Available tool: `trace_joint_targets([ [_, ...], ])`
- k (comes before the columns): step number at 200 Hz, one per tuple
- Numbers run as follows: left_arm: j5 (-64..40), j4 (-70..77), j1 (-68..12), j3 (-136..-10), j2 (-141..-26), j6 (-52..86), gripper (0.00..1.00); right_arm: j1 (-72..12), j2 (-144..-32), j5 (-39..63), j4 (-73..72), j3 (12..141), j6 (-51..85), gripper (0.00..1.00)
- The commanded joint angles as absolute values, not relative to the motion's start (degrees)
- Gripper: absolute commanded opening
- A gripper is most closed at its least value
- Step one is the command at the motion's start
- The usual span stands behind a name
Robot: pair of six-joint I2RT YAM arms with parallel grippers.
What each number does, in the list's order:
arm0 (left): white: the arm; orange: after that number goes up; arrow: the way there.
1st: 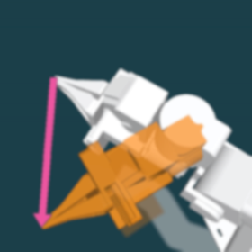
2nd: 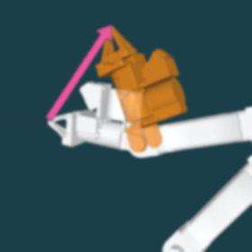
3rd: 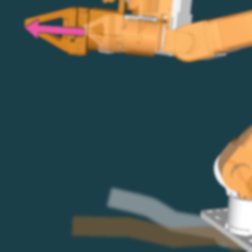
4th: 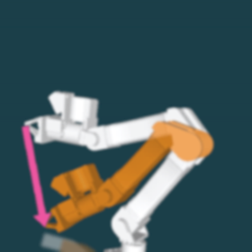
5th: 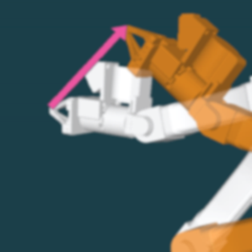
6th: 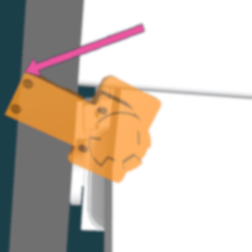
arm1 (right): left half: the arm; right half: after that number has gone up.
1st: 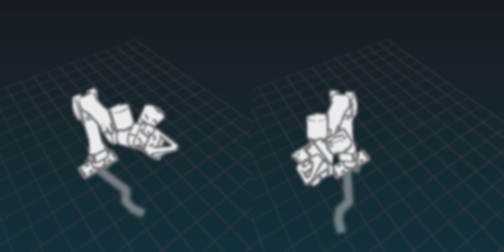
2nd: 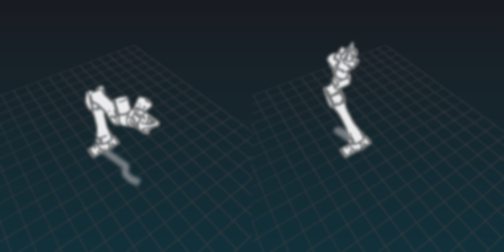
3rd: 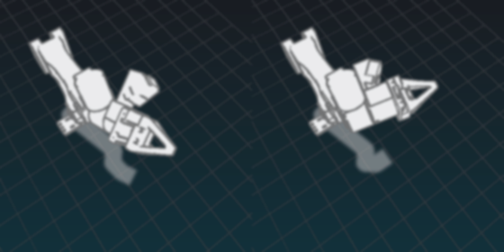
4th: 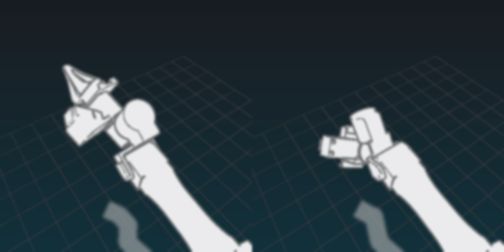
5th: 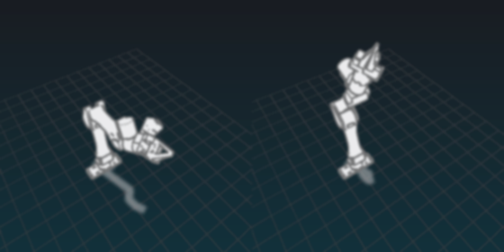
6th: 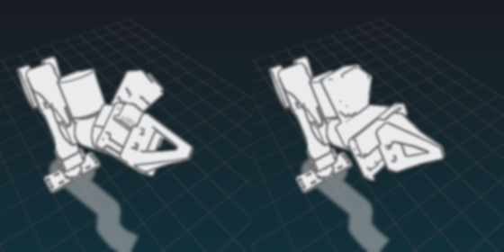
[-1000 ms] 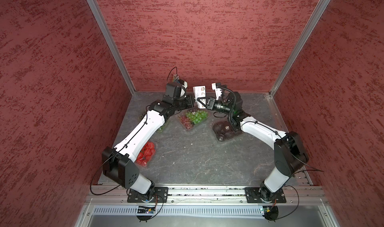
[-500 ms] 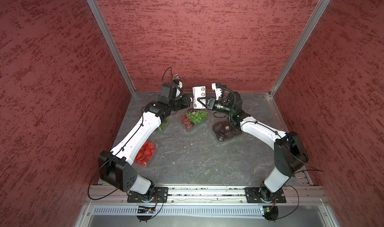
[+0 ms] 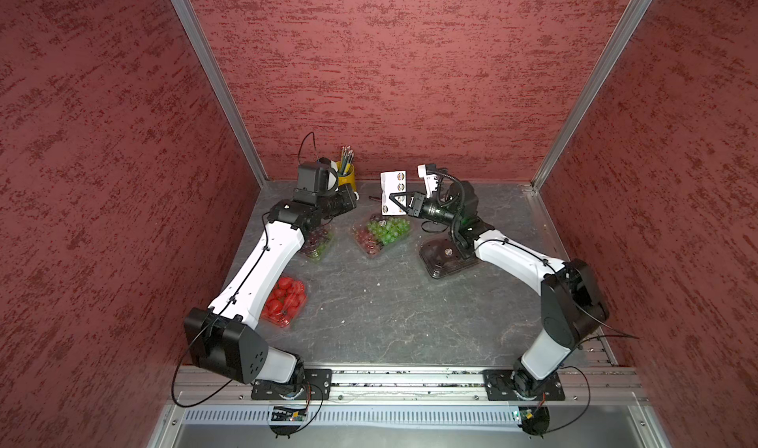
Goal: Label fruit boxes
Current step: Stick the label on the fruit box.
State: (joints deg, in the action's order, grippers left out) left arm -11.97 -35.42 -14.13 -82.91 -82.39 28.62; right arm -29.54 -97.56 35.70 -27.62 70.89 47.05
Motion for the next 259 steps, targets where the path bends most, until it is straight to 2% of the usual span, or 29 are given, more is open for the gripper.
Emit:
trace_joint_targets([
  [1,-9.6,-41.7,-10.9,-82.2,-80.7,27.0,0.0,-29.9,-96.7,35.0,-27.7,71.9,45.8,0.0],
  [116,3.7,-64.5,5.8,-75.7,-75.4,33.0,0.0,-29.9,-98.3,37.2,-29.1,72.4,44.8,0.0],
  [214,18.0,-77.5,11.1,-72.8,-75.8,37.7,0.0,-30.0,-101.8,38.6,-27.2,77.0,46.3,0.0],
  [259,20.5,-81.2,11.9,-72.0,-75.6,41.8,0.0,-30.0,-103.1,38.2,-21.5,81.4,44.0,0.0],
])
